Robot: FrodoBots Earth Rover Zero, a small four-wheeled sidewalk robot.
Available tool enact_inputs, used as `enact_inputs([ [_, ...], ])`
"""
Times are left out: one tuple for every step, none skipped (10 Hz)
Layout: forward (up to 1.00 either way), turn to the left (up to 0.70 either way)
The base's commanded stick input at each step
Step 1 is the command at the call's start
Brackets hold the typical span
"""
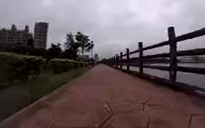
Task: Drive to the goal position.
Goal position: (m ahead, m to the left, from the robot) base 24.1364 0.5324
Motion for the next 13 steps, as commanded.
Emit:
enact_inputs([
  [1.0, 0.0],
  [1.0, 0.0],
  [1.0, 0.0],
  [1.0, 0.0],
  [1.0, 0.0],
  [1.0, 0.0],
  [1.0, 0.0],
  [1.0, 0.0],
  [1.0, 0.0],
  [1.0, 0.0],
  [1.0, 0.0],
  [1.0, 0.0],
  [1.0, 0.0],
])
